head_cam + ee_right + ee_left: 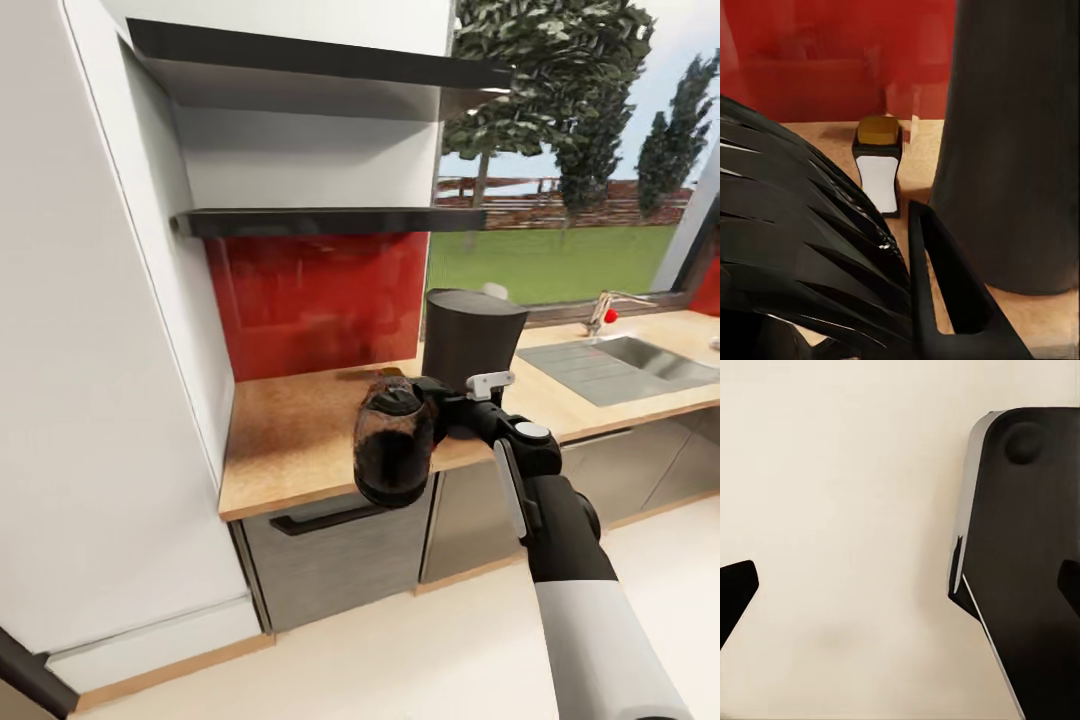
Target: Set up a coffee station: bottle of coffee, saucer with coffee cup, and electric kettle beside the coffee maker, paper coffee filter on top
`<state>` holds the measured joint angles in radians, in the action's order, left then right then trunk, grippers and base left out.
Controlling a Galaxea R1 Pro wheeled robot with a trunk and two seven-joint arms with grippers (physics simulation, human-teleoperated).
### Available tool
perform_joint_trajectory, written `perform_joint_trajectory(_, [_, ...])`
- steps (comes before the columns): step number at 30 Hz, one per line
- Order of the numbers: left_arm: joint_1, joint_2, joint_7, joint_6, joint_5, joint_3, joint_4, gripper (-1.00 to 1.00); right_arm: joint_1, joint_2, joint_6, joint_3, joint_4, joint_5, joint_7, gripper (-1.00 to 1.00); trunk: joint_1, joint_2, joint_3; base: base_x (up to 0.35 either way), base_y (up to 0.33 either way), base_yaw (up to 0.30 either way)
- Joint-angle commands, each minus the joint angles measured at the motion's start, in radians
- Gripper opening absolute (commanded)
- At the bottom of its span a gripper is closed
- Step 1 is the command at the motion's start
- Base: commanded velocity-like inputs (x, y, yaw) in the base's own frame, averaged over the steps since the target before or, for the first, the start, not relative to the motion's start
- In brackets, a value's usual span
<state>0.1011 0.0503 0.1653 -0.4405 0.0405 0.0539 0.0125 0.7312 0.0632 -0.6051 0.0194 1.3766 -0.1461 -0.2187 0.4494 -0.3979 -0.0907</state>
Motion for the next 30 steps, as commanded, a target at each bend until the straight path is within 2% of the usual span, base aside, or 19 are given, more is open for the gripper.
perform_joint_trajectory(1, [0.000,0.000,-0.003,-0.003,0.004,0.004,0.001,1.00,0.001,0.001,-0.004,0.002,0.001,-0.009,-0.008,-1.00,0.001,-0.002,-0.002,0.000,0.000,-0.295])
perform_joint_trajectory(30, [0.001,0.000,-0.003,-0.003,0.004,0.004,0.001,1.00,0.000,0.001,-0.004,0.002,0.001,-0.009,-0.008,-1.00,0.001,-0.002,-0.002,0.000,0.000,-0.296])
